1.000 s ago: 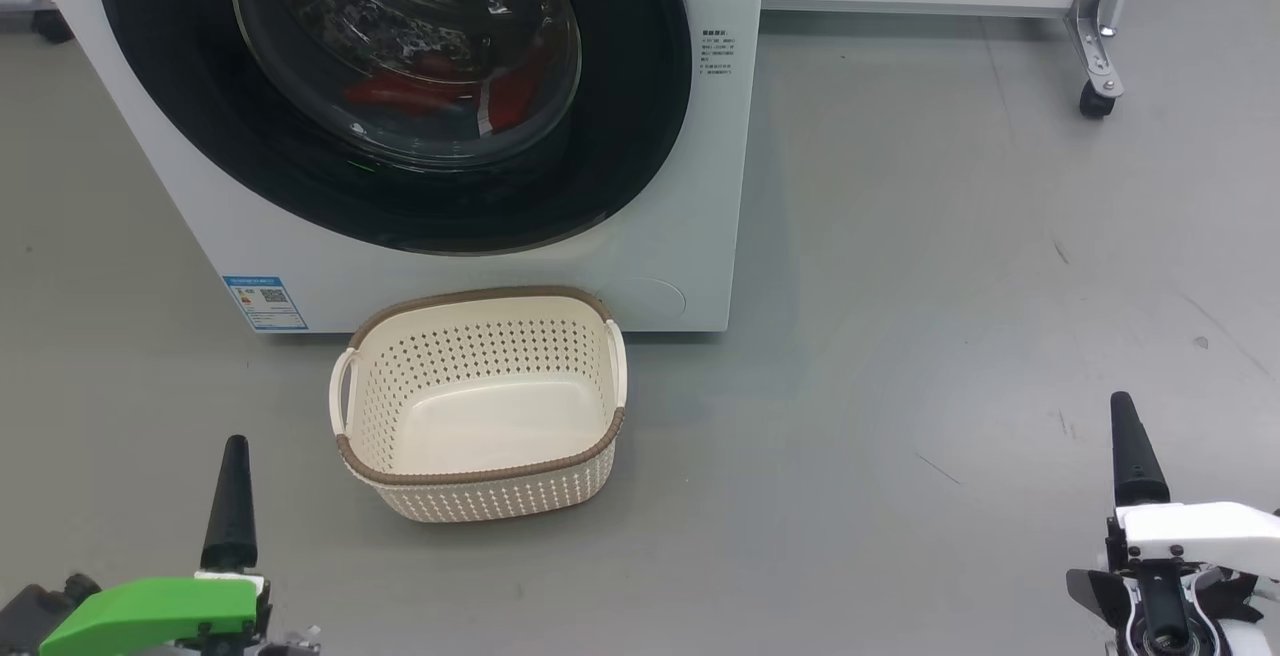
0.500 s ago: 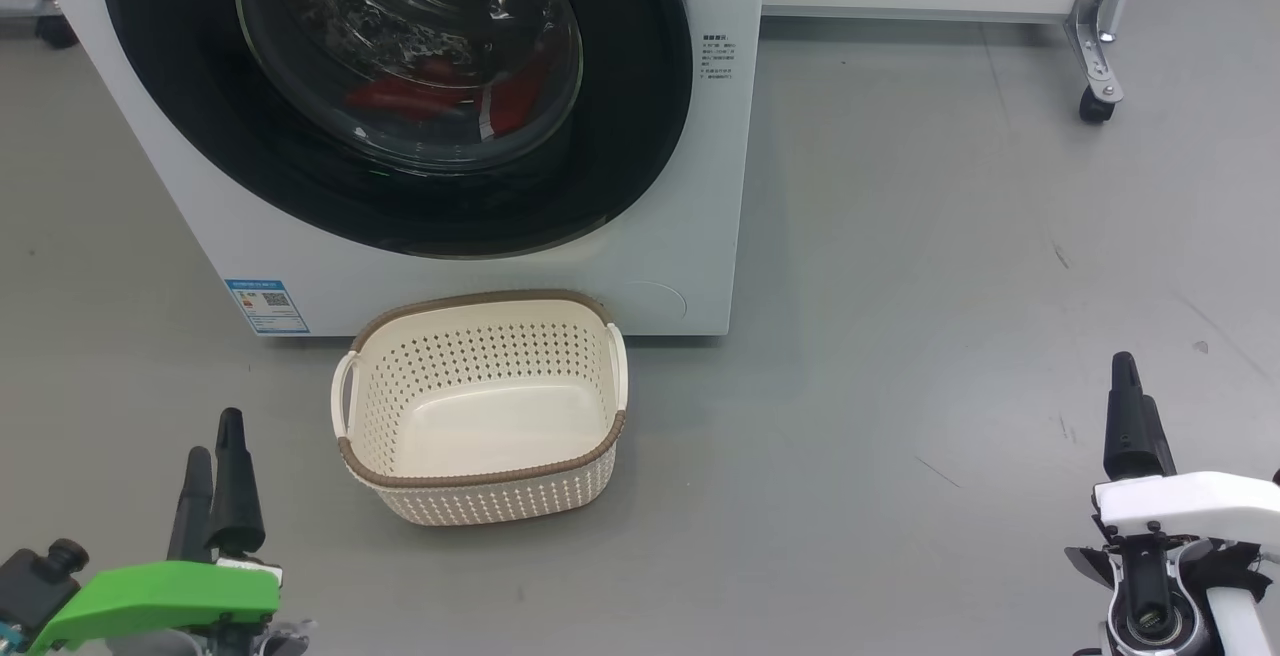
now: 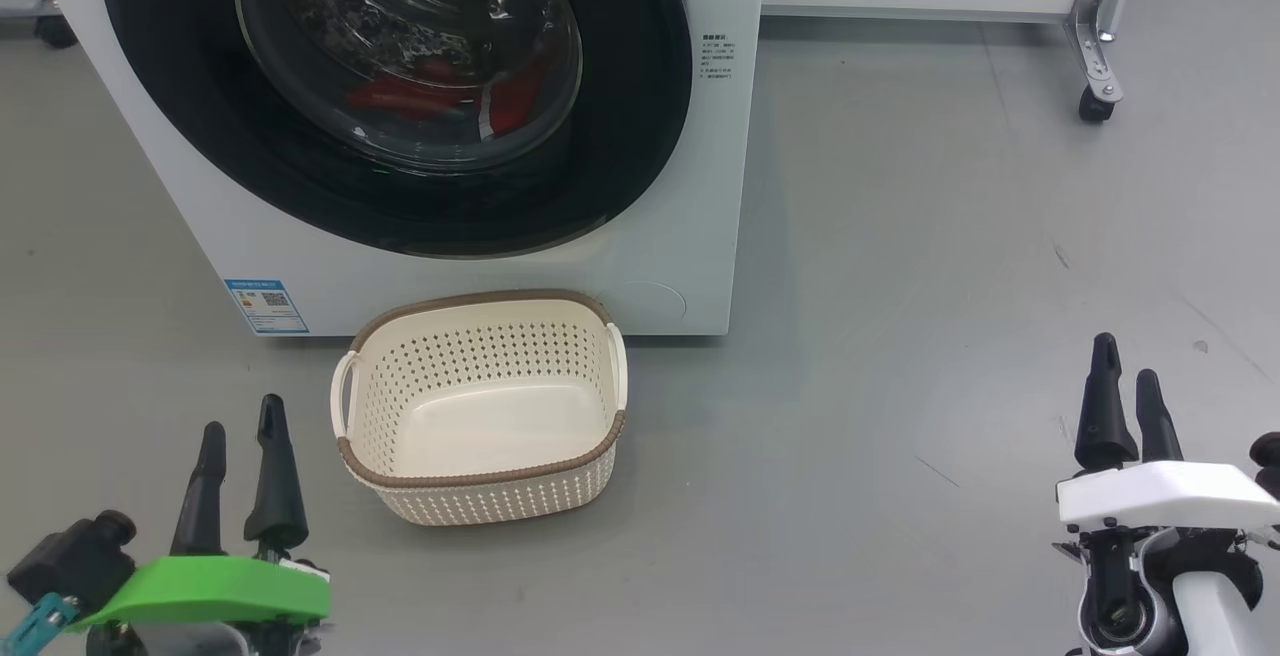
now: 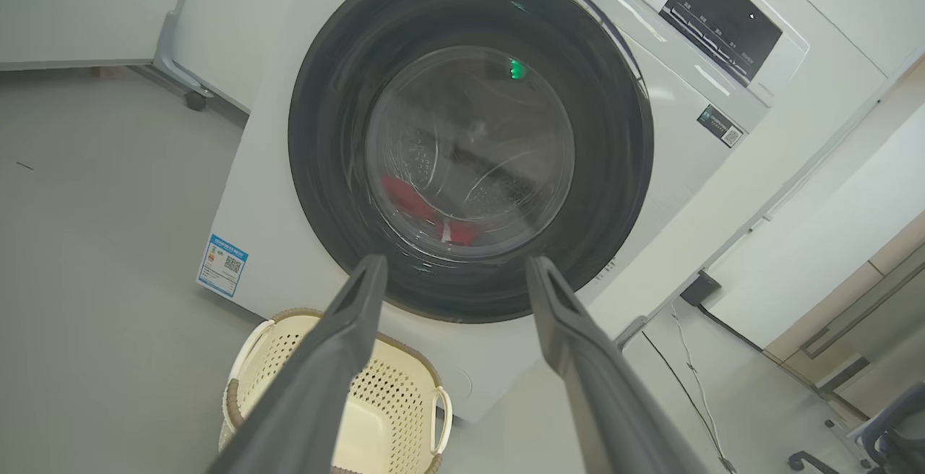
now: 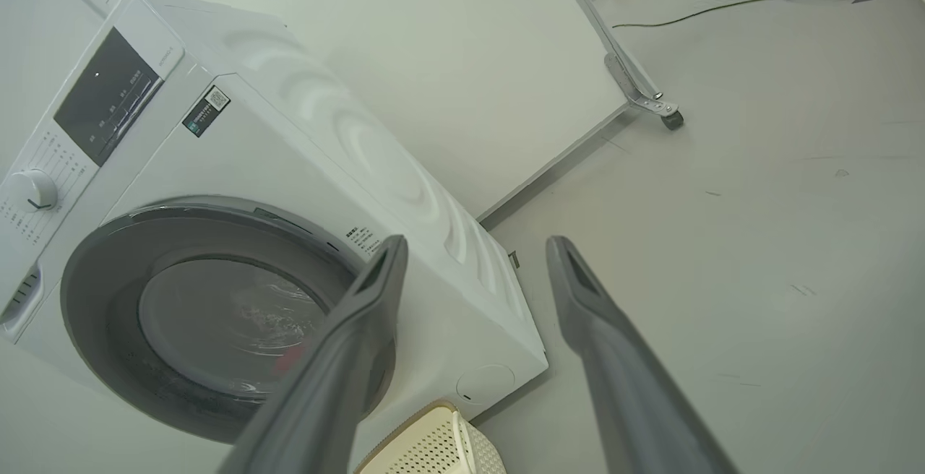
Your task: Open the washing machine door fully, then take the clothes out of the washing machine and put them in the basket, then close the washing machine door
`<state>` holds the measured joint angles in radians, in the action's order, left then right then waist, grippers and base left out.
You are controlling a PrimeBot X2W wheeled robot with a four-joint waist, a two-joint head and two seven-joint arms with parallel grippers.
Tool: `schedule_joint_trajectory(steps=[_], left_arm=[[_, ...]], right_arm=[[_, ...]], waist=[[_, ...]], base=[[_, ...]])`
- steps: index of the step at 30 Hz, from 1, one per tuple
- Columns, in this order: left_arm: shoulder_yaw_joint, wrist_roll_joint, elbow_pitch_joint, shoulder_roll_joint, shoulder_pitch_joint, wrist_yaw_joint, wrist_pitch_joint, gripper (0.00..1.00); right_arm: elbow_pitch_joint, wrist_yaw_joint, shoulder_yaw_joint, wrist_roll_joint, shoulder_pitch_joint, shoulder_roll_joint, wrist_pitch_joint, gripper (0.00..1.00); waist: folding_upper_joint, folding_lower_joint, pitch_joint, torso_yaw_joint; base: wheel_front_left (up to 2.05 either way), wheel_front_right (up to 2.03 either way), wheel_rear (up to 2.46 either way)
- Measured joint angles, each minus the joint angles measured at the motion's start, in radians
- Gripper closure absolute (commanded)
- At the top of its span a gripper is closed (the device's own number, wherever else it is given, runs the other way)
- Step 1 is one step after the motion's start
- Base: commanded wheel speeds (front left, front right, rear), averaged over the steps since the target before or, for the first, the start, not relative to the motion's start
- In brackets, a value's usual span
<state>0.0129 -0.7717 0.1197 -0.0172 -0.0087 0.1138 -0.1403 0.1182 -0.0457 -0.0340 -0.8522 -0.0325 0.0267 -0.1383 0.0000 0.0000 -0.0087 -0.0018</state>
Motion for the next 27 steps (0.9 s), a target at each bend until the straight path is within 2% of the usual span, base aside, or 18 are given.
schedule_joint_trajectory(steps=[8,21,27], left_arm=[[-0.030,0.156,-0.004,-0.003,0.001,-0.026,-0.030,0.00],[-0.085,0.339,0.017,-0.009,0.010,-0.074,-0.070,0.00],[-0.111,0.480,0.035,-0.013,0.018,-0.090,-0.091,0.00]], right_arm=[[-0.001,0.024,0.049,0.140,0.001,0.002,-0.026,0.00],[0.010,0.059,0.112,0.341,0.001,0.007,-0.070,0.00],[0.028,0.077,0.144,0.468,0.001,0.017,-0.089,0.00]], waist=[[0.0000,0.0000,0.004,-0.002],[0.0000,0.0000,0.008,-0.008],[0.0000,0.0000,0.010,-0.012]], base=[[0.00,0.00,0.00],[0.00,0.00,0.00],[0.00,0.00,0.00]])
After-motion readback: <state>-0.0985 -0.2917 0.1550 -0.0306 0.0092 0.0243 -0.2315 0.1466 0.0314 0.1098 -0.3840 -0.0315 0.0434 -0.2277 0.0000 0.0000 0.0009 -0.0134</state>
